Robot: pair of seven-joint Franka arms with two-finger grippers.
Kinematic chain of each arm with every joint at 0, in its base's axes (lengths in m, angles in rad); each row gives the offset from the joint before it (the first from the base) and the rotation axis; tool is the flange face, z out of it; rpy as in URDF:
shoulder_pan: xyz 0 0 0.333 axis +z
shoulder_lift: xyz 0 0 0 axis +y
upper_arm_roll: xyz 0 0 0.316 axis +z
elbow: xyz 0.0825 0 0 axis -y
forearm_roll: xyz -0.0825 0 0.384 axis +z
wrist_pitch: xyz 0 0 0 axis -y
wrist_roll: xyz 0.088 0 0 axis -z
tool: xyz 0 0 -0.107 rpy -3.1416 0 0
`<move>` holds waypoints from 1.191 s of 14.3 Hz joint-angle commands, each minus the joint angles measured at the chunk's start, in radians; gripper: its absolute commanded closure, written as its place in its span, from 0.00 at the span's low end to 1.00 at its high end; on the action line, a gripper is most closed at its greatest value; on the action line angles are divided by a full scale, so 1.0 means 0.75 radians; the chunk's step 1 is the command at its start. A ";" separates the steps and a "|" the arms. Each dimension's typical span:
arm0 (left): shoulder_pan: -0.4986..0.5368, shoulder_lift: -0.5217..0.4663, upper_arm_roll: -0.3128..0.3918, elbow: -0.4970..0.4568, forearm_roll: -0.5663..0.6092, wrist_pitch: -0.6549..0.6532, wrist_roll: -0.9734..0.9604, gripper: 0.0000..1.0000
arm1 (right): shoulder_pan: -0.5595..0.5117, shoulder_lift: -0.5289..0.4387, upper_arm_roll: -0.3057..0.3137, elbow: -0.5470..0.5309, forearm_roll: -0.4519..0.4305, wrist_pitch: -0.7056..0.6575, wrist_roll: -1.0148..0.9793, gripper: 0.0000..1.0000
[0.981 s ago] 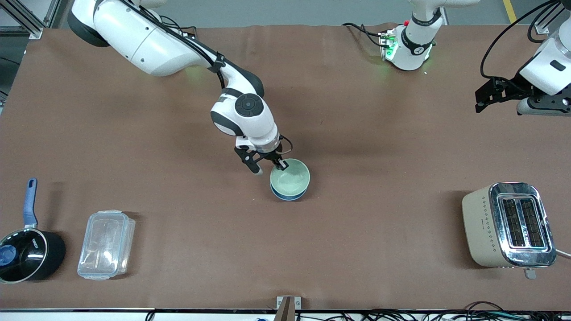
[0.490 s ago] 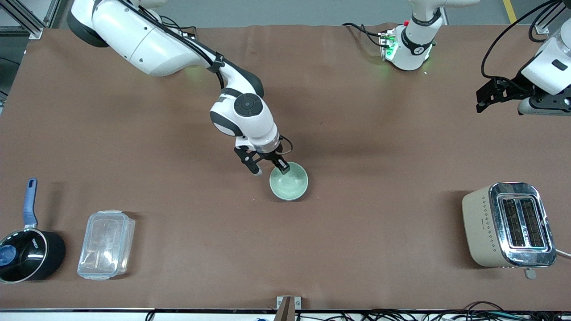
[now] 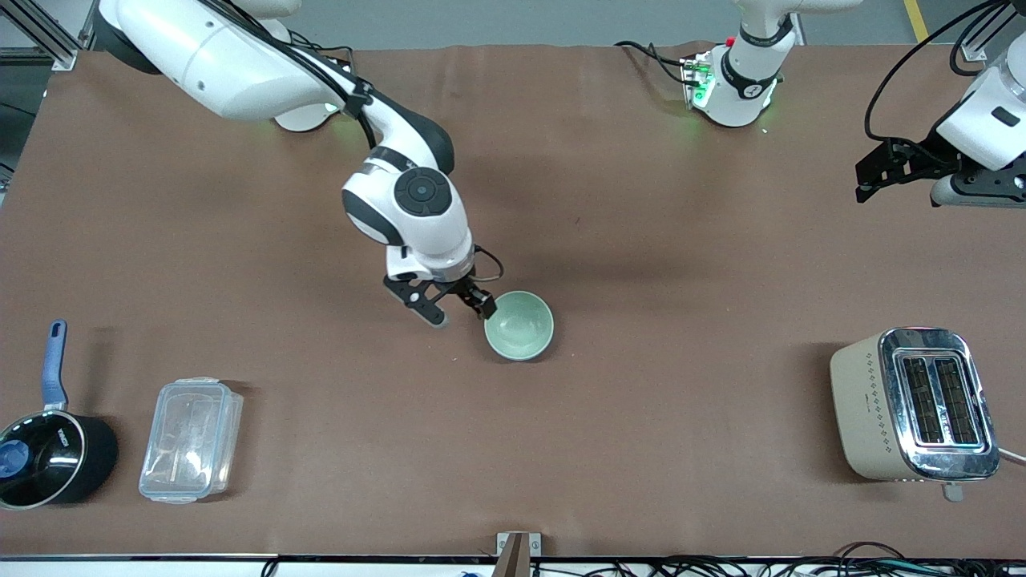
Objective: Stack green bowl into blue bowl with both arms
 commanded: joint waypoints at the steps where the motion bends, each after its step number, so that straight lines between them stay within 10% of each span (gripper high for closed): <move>1: 0.011 -0.020 -0.004 0.003 -0.025 -0.003 -0.004 0.00 | -0.081 -0.161 -0.006 0.036 0.169 -0.219 -0.392 0.00; 7: 0.011 -0.026 -0.004 0.015 -0.009 -0.019 0.002 0.00 | -0.075 -0.613 -0.468 0.024 0.570 -0.483 -1.160 0.00; 17: 0.015 0.029 0.004 0.082 0.018 -0.037 -0.004 0.00 | -0.021 -0.984 -0.986 -0.013 0.720 -0.725 -1.893 0.00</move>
